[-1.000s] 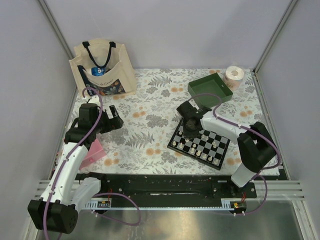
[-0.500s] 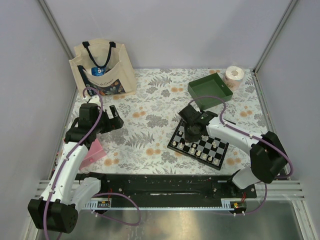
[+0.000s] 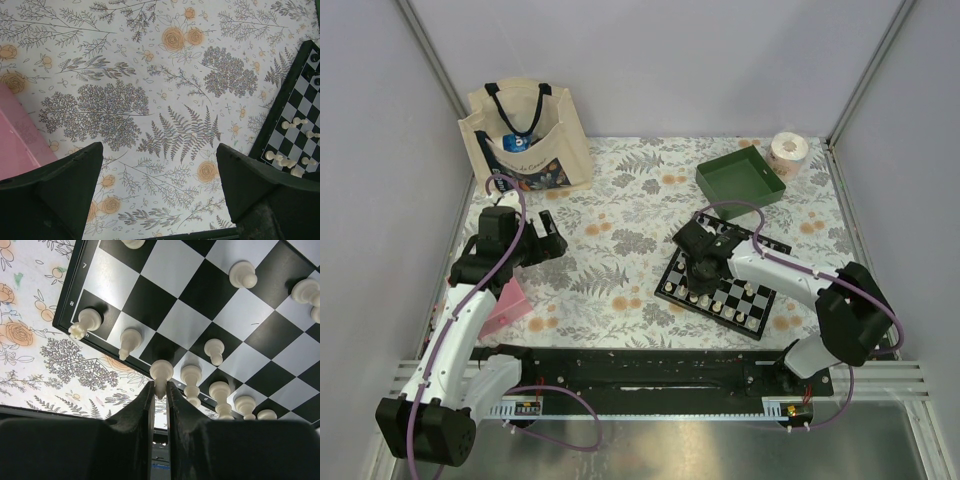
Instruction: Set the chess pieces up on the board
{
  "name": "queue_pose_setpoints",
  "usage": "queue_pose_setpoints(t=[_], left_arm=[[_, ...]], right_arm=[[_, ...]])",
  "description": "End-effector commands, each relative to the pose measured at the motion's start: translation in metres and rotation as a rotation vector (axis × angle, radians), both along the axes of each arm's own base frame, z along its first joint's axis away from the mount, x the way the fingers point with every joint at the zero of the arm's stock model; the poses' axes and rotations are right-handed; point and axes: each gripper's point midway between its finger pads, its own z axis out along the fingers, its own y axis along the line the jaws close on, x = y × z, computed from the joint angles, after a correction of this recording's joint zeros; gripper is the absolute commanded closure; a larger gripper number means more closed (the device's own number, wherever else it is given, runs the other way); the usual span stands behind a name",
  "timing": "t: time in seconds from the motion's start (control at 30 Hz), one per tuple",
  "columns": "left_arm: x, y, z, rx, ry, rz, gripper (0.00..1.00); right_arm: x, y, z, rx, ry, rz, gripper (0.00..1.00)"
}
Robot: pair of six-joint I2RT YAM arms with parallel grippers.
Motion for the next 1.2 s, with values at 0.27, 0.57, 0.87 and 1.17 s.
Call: queue_pose_setpoints(t=[0.27, 0.57, 0.87, 1.17], left_arm=[[0.008, -0.004, 0.01, -0.017, -0.053, -0.018, 0.01], [0.008, -0.003, 0.01, -0.016, -0.054, -0.016, 0.01], [0.008, -0.003, 0.01, -0.017, -0.054, -0.015, 0.01], [0.007, -0.003, 0.01, -0.015, -0.055, -0.014, 0.01]], right_arm=[[0.012, 0.009, -0.003, -0.008, -0.036, 0.007, 0.89], [0.012, 0.011, -0.004, -0.006, -0.033, 0.014, 0.76], [0.016, 0.009, 0.009, -0.007, -0.066, 0.014, 0.62], [0.042, 0.014, 0.054, 0.023, -0.182, 0.004, 0.58]])
